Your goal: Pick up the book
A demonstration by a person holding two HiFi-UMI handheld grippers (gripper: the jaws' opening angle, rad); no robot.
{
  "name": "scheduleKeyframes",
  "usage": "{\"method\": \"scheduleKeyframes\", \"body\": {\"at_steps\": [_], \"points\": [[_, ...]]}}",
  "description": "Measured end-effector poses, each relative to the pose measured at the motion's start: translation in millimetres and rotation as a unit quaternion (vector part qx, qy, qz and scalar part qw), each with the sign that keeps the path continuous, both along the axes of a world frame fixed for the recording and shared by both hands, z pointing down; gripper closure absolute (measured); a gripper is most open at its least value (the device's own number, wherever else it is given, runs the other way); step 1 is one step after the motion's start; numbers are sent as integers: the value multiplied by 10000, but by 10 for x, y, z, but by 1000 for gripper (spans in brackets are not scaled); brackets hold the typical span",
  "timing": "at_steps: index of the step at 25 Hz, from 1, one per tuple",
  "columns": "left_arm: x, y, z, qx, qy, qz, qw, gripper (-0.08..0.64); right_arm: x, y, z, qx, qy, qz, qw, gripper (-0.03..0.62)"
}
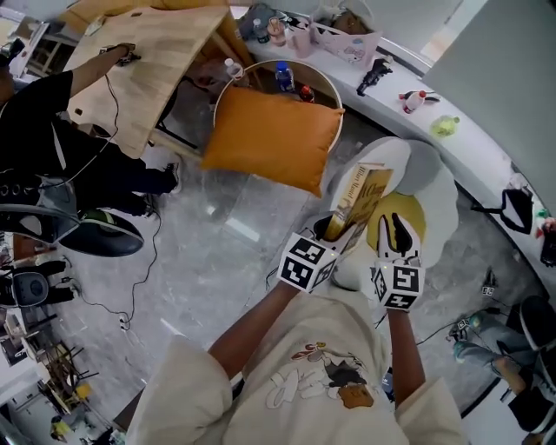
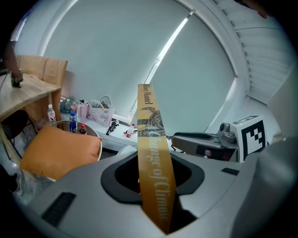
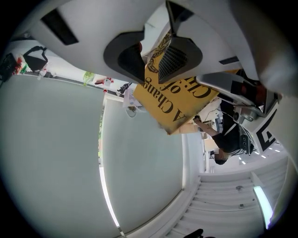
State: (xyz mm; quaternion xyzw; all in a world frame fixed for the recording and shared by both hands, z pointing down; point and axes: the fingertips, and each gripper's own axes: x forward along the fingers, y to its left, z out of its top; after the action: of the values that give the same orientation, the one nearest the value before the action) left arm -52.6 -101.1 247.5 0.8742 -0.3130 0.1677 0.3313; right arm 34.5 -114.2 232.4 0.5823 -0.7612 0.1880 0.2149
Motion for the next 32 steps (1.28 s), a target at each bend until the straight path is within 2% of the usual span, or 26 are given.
{"method": "scheduleKeyframes", "body": {"at_steps": [4, 9, 15, 18, 24, 32], "points": [[0, -79, -281, 152, 39, 17, 9999, 415, -26, -40, -258, 38, -85, 82, 9999, 486], [-14, -127, -540, 343, 67, -82, 9994, 414, -58, -35, -638, 359, -145, 121, 9992, 486], [3, -176, -1001, 801, 131, -229, 9964, 414, -104, -79, -1120, 716, -379, 39, 9967, 486], [12, -191, -1184, 1036, 173, -279, 9941, 414, -109, -109, -1337, 961, -528, 67, 9939, 516], [-71, -155, -1468, 1580, 92, -387, 9866, 414, -153, -55, -1698, 1414, -517, -13, 9886, 518], [53, -217, -1809, 2182, 61, -394, 9751, 414, -146, -63, -1950, 1688, -519, -118, 9842, 518]]}}
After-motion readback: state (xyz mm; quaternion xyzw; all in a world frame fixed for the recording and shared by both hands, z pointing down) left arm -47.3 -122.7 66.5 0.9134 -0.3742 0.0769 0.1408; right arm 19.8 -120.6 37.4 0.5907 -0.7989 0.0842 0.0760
